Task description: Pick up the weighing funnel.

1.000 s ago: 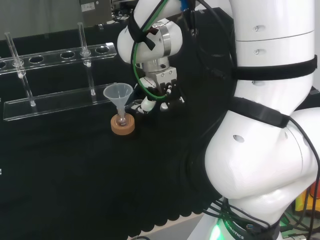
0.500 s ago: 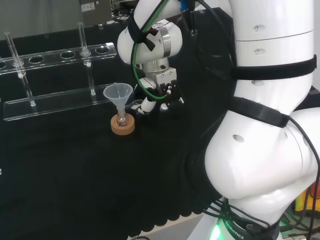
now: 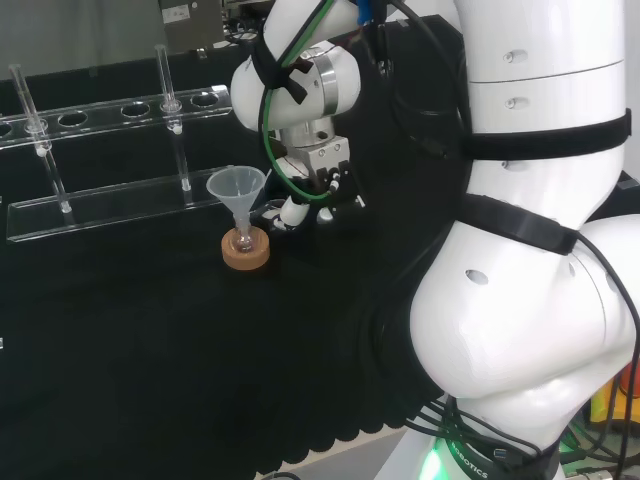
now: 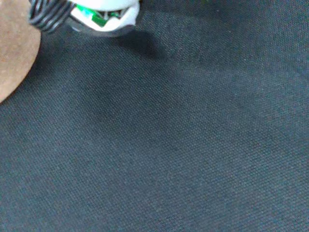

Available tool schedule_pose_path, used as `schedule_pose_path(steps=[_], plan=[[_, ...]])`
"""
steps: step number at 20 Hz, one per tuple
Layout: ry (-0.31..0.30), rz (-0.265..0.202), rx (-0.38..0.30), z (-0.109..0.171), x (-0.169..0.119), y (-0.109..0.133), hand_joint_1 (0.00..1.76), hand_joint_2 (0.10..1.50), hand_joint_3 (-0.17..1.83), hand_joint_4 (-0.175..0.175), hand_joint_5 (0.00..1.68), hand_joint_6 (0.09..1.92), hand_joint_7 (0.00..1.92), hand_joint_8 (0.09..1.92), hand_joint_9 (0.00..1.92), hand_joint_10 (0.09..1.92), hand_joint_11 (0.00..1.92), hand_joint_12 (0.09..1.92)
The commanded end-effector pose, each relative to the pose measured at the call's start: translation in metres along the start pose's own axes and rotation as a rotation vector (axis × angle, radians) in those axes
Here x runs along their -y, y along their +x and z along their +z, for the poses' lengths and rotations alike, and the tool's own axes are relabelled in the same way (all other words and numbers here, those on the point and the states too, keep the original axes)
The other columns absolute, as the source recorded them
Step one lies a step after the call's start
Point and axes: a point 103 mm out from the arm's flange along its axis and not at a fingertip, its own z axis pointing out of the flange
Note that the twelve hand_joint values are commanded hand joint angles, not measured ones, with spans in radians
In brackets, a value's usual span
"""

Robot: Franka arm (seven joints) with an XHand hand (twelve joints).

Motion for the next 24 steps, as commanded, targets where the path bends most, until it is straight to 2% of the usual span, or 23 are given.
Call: schedule_pose_path(steps=[1, 9, 14, 20, 22, 24], plan=[[0.008, -0.003, 0.003, 0.001, -0.001, 0.001, 0.91, 0.66, 0.62, -0.043, 0.65, 0.23, 0.62, 0.67, 0.77, 0.52, 0.40, 1.31], [0.008, 0.030, 0.053, 0.001, -0.003, 0.011, 0.91, 0.66, 0.63, -0.039, 0.62, 0.36, 0.63, 0.67, 0.79, 0.51, 0.41, 1.30], [0.011, 0.017, 0.054, 0.000, -0.003, 0.007, 0.91, 0.66, 0.63, -0.031, 0.63, 0.41, 0.64, 0.68, 0.80, 0.51, 0.41, 1.30], [0.012, 0.031, 0.048, 0.000, -0.003, 0.008, 0.91, 0.66, 0.63, -0.026, 0.63, 0.48, 0.66, 0.67, 0.81, 0.51, 0.42, 1.30], [0.009, 0.035, 0.055, 0.000, -0.003, 0.009, 0.91, 0.67, 0.64, -0.011, 0.67, 0.52, 0.68, 0.67, 0.83, 0.51, 0.43, 1.30], [0.017, 0.043, 0.072, 0.001, -0.005, 0.014, 0.91, 0.70, 0.64, 0.028, 0.77, 0.58, 0.74, 0.65, 0.87, 0.50, 0.45, 1.29]])
